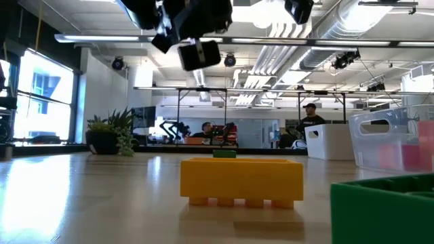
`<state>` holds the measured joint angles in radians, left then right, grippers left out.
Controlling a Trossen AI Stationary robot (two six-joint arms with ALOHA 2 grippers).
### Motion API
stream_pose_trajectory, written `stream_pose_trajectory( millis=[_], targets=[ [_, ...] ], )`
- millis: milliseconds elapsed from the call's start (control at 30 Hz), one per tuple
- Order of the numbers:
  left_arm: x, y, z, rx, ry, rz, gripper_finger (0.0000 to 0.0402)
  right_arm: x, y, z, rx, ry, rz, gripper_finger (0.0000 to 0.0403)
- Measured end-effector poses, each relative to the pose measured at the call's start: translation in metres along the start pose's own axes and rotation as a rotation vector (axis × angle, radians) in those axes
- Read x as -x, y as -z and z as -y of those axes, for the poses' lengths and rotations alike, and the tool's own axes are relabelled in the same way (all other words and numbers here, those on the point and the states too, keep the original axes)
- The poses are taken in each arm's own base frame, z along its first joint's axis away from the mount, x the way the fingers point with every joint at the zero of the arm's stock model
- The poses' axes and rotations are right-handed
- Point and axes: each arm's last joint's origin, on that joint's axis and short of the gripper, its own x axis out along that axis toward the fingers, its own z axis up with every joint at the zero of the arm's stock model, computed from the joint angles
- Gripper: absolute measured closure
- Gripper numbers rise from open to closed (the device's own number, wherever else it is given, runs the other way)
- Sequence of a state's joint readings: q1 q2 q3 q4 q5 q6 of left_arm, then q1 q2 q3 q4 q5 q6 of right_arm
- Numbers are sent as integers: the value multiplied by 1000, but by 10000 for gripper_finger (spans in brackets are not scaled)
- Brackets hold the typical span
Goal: Sort & place blocks by color
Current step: Put the yellow game piece into the bottom white bin
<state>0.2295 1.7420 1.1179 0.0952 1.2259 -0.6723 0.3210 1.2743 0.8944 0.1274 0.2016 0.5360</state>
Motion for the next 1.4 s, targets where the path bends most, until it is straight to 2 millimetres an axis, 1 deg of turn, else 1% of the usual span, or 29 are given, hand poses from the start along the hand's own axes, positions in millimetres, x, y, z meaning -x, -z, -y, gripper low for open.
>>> stream_pose_trajectory(
  millis=[233, 367, 600, 767, 967, 1200, 1400],
  targets=[
    [-4, -15, 20, 5, 99, 39, 283, 0, -1, -1, 137, -24, 9, 189],
    [-3, -19, 27, 6, 118, 73, 285, 0, -3, -2, 195, -33, 31, 189],
    [-3, -22, 27, 21, 86, 142, 285, 1, -11, -7, 306, -74, 121, 189],
    [-3, -22, 26, 84, 73, 175, 285, 0, -17, -5, 302, -147, 132, 189],
    [-3, -24, 29, 116, 88, 182, 285, -1, -22, 3, 303, -163, 126, 189],
    [-1, -27, 35, 138, 127, 199, 285, -3, -23, 7, 326, -203, 110, 189],
    [0, -28, 35, 188, 127, 218, 285, -2, -25, 6, 356, -210, 135, 189]
  ],
)
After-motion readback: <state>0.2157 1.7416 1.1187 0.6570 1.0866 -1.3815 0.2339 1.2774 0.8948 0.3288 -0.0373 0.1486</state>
